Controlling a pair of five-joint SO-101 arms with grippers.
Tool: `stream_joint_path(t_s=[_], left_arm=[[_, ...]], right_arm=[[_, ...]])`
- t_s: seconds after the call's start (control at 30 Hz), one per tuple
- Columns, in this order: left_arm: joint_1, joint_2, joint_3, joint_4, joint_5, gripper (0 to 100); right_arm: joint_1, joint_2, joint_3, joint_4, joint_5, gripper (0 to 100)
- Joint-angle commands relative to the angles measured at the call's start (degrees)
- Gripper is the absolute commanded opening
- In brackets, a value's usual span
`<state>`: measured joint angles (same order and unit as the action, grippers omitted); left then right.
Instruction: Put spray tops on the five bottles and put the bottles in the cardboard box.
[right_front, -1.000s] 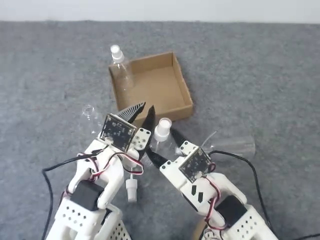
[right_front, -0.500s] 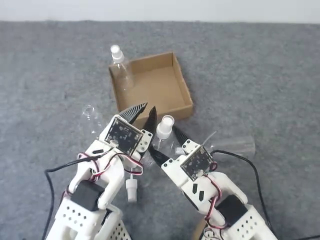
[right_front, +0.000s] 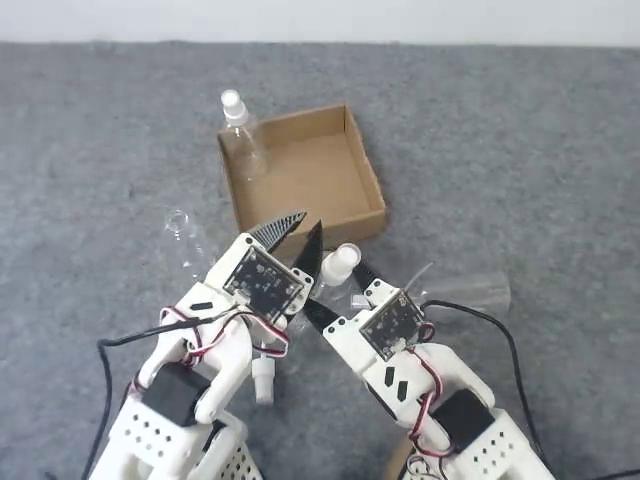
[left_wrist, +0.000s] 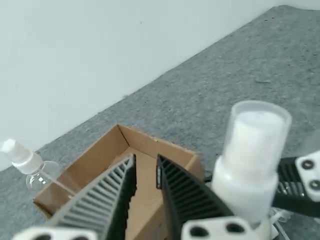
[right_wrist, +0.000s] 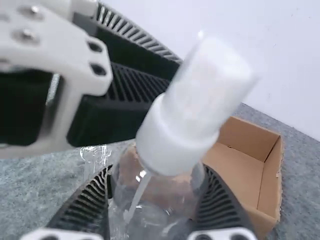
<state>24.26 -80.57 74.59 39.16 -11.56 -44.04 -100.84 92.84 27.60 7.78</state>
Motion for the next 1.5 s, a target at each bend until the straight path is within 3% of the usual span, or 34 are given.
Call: stream_joint_path(t_s=[0.0,0.3,0.7,0.87,1.13,1.47], left_arm=[[-3.3,0.1,-2.8,1.1,2.5,7],[-12.4,0.1,-10.0,2.1,3.0,7],[-36.1,0.1,-12.2,12.9,3.0,7],[-43.1,0.1,-7.8,13.7,3.1,7],[-45.9,0.1,0.7,13.6,10.7,7],[-45.5,0.1,5.8,11.0,13.5,7]], right_arm=[[0.7,-2.7,-1.1,0.0,0.8,0.6],[0.7,-2.8,-0.1,-0.2,0.8,0.6],[0.7,-2.9,1.3,-0.5,0.8,0.6],[0.7,-2.9,1.4,-0.5,0.6,0.6],[0.7,-2.8,1.5,0.0,0.8,0.6],[3.8,-3.1,1.7,-0.6,-0.2,0.6]])
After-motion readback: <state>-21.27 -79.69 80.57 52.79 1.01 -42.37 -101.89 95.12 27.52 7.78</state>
